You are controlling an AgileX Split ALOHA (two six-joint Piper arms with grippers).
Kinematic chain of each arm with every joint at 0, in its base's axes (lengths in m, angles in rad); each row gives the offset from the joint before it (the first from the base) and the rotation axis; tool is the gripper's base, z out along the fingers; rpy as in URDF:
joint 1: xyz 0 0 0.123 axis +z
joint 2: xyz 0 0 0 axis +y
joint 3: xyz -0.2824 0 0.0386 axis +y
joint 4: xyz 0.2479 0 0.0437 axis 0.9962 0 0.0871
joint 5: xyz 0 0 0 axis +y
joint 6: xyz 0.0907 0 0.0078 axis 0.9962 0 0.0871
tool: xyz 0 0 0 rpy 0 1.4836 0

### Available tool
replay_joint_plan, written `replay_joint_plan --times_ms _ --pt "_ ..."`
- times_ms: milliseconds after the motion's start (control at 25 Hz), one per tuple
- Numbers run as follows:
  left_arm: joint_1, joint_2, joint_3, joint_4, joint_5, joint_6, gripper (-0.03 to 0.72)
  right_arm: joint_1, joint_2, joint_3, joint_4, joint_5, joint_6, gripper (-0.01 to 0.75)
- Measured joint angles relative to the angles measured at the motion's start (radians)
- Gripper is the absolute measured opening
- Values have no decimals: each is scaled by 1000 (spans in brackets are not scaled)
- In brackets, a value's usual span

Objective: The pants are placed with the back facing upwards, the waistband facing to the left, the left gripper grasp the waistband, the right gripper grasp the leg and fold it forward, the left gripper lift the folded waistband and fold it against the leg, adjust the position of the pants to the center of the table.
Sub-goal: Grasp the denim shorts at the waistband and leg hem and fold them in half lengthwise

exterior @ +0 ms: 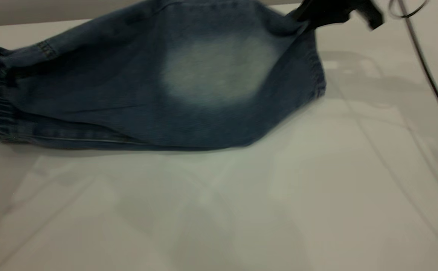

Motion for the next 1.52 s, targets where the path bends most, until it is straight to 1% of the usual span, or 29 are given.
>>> replay_joint_plan --times_ms 80,240,360,440,560,640,680,760,920,1000,1080,1160,1240,1320,1440,1520 --pt "0 0 0 -9 -38 0 134 31 49 -40 -2 -10 0 26" --pt "0 -1 0 -4 -65 0 134 77 120 -106 -4 -18 25 26" --pt "0 -1 0 4 -63 14 134 75 128 -114 -9 -34 23 26" --pt "0 0 0 4 -61 35 134 74 125 -114 -9 -36 -8 30" --pt "0 0 0 4 -57 97 134 74 125 -114 -11 -23 -80 63" --pt "0 0 0 5 -40 139 150 74 124 -114 -8 -23 -91 116" --pt "0 0 0 5 -29 154 172 74 124 -114 -8 -25 -91 147" --pt "0 0 0 5 -28 163 245 71 123 -114 -8 -37 -93 236" --pt "0 0 0 5 -90 164 420 70 122 -114 -8 -26 -94 421" --pt "0 0 0 5 -132 188 478 70 122 -114 -8 0 -113 486" --pt "0 0 0 5 -186 211 507 70 122 -114 -8 24 -119 526" --pt "1 0 0 5 -207 218 513 70 122 -114 -8 61 -119 538" --pt "5 0 -1 7 -193 259 512 70 122 -114 -4 105 -126 538" --pt "27 0 -8 13 -165 323 508 70 122 -114 -1 146 -137 535" --pt "95 0 -24 13 -71 452 505 70 122 -114 23 191 -157 524" --pt "162 0 -40 13 27 547 504 75 122 -114 37 192 -179 521"
